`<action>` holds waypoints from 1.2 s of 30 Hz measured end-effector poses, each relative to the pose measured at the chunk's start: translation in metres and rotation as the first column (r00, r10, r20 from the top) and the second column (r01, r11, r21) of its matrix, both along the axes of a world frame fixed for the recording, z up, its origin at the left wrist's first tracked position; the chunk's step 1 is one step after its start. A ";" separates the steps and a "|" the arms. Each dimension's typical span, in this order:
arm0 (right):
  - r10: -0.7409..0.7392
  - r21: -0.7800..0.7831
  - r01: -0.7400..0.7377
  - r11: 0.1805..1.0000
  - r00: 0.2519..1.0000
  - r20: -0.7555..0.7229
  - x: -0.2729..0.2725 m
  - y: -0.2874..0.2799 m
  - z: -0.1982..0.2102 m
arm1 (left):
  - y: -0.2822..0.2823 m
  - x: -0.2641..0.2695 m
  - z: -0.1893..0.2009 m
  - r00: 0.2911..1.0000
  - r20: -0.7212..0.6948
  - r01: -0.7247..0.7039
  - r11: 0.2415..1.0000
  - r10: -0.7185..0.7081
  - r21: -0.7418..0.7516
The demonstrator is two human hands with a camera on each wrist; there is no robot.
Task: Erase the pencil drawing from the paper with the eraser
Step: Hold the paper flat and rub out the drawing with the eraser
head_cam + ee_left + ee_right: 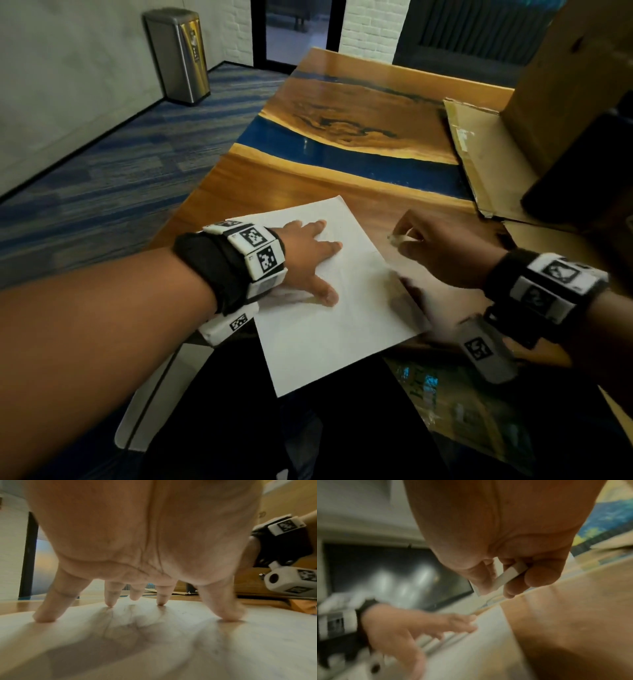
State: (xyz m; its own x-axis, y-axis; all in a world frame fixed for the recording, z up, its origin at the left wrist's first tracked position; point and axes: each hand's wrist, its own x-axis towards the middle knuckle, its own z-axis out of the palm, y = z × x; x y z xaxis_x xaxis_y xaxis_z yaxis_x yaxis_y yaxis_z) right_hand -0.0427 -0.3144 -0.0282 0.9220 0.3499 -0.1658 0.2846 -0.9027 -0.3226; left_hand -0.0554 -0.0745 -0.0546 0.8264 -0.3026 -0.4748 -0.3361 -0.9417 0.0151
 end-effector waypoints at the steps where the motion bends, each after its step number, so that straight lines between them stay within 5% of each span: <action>1: -0.052 0.196 0.068 0.978 0.995 -0.084 -0.008 0.001 0.003 | 0.005 -0.004 0.003 1.000 0.022 -0.015 0.999 0.016 -0.047; 3: -0.092 0.550 0.256 0.795 0.947 -0.308 -0.034 0.010 0.007 | 0.020 -0.013 0.007 0.997 0.047 -0.058 0.991 0.064 -0.120; 6: 0.065 0.753 0.455 0.476 0.835 -0.546 -0.073 0.036 -0.002 | 0.047 -0.025 0.006 0.995 0.022 -0.096 0.990 0.098 -0.106; 9: 0.290 0.749 0.594 0.295 0.691 -0.662 -0.090 0.069 -0.023 | 0.059 -0.040 -0.005 0.998 -0.019 -0.062 0.998 0.062 -0.011; 12: 0.338 0.681 0.715 0.158 0.609 -0.717 -0.073 0.075 -0.041 | 0.059 -0.045 -0.010 0.998 -0.008 -0.065 0.998 0.065 -0.004; 15: 0.197 0.628 0.771 -0.105 0.635 -0.747 -0.034 0.039 -0.043 | 0.059 -0.045 -0.009 0.997 -0.019 -0.073 0.997 0.073 0.003; 17: -0.017 0.658 0.726 -0.201 0.669 -0.743 -0.014 0.009 -0.032 | 0.058 -0.044 -0.008 0.995 -0.035 -0.091 0.996 0.091 -0.004; 20: -0.115 0.729 0.677 -0.102 0.720 -0.684 -0.007 -0.017 -0.017 | 0.052 -0.043 -0.007 0.992 -0.059 -0.112 0.994 0.111 -0.017; 23: -0.100 0.783 0.604 0.148 0.797 -0.596 -0.016 -0.006 -0.003 | 0.042 -0.041 -0.002 0.994 -0.050 -0.101 0.995 0.100 -0.021; 25: -0.140 0.750 0.497 0.438 0.861 -0.488 -0.019 0.009 0.002 | 0.035 -0.037 0.001 0.998 -0.007 -0.065 0.997 0.065 -0.034; 27: -0.122 0.551 0.310 0.775 0.928 -0.351 -0.020 0.022 0.004 | 0.031 -0.031 0.002 1.000 0.015 -0.023 0.999 0.024 -0.046; 29: -0.011 0.273 0.078 0.959 0.971 -0.239 -0.018 0.034 0.005 | 0.031 -0.026 -0.002 1.000 -0.001 0.007 0.999 -0.007 -0.031; 32: 0.136 -0.084 -0.138 0.987 0.990 -0.022 -0.013 0.055 0.009 | 0.033 -0.022 -0.011 1.000 -0.012 0.015 1.000 -0.015 -0.013; 36: 0.189 -0.111 -0.202 0.973 0.975 -0.120 -0.002 0.076 0.004 | 0.030 -0.022 -0.015 1.000 0.008 -0.005 1.000 0.005 -0.028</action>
